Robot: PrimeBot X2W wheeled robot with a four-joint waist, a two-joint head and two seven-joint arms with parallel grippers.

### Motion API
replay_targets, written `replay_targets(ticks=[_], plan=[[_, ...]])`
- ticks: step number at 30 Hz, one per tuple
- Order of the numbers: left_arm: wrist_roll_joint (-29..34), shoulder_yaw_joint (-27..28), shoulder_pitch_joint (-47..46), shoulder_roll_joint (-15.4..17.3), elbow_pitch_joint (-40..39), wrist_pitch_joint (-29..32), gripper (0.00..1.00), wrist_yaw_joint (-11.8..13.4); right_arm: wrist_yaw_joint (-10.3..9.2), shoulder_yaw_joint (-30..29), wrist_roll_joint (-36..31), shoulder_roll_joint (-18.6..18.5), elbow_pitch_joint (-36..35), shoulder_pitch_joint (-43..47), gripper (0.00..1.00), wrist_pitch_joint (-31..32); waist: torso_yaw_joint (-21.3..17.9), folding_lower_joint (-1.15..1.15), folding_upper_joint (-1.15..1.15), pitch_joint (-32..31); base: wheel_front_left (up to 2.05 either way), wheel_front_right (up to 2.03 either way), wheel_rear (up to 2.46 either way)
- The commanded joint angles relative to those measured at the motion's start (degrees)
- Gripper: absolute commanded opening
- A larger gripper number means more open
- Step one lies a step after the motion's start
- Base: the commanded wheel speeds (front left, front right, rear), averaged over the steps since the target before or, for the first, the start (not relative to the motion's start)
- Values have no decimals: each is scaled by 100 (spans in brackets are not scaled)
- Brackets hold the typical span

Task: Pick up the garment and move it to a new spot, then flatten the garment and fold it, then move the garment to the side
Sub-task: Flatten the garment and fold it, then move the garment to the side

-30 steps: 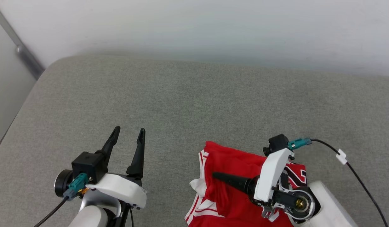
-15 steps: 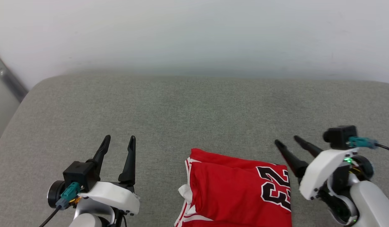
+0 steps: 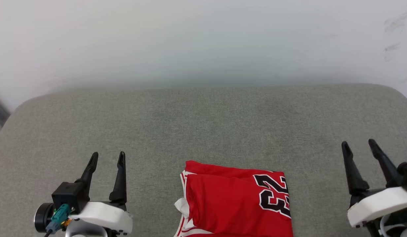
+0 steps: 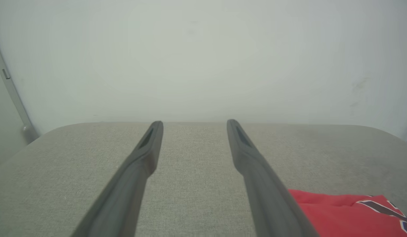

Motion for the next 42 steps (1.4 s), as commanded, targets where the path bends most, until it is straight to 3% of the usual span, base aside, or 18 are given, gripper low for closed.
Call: replay_targets(ticks=[1,6,18,24,35,38,42], plan=[[15,17,102,36,12,-30,100,10,-2,22,-26,57,-73,125,100,1,-21,0,0,-22,0,0,0],[19,95,349,0,96,-69,100,72,-2,133,-94,289,-424,516,100,96,-63,0,0,-106,0,0,0],[4,269,541,-117,10,-103,100,73,-2,160,-155,434,-625,654,100,236,-108,0,0,-124,0,0,0],[-1,353,450,-163,-9,-110,100,76,-2,-43,282,416,-533,644,100,664,-98,0,0,-56,0,0,0],[179,507,257,-313,-214,-110,100,-34,-1,-846,1811,-503,1411,217,100,2828,182,0,0,232,0,0,0],[229,511,183,-344,-216,-110,100,-61,-2,-781,2290,-530,1823,39,100,3660,328,0,0,421,0,0,0],[268,513,31,-421,-193,-110,100,-153,-2,-873,3072,-216,2159,-176,100,4760,527,0,0,617,0,0,0]])
